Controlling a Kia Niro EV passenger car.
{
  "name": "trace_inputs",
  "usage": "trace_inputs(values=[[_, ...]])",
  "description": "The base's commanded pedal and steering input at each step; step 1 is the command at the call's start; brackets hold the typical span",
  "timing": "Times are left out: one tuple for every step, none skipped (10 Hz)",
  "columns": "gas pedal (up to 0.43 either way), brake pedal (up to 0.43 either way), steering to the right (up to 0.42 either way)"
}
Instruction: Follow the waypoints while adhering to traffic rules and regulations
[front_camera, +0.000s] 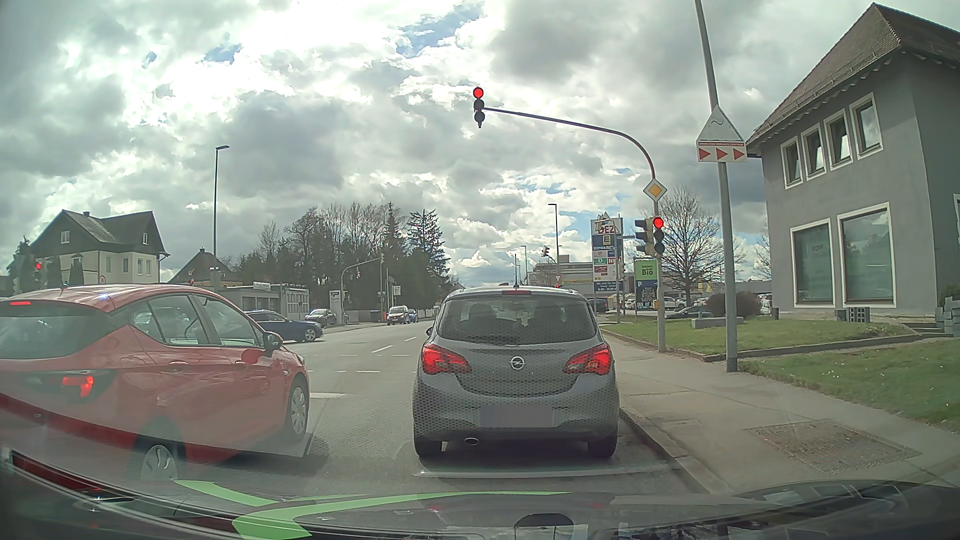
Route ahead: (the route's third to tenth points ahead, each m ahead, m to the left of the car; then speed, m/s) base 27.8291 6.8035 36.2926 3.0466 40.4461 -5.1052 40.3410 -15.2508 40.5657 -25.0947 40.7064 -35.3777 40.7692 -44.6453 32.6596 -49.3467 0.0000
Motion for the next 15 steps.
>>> trace_inputs(values=[[0.0, 0.317, -0.004], [0.0, 0.317, -0.004], [0.0, 0.317, -0.003], [0.0, 0.317, -0.003], [0.0, 0.323, -0.004], [0.0, 0.317, -0.004], [0.0, 0.317, -0.003], [0.0, 0.317, -0.004], [0.0, 0.317, -0.004], [0.0, 0.317, -0.004], [0.0, 0.317, -0.003], [0.0, 0.317, -0.004], [0.0, 0.317, -0.004], [0.0, 0.323, -0.004], [0.0, 0.317, -0.003]])
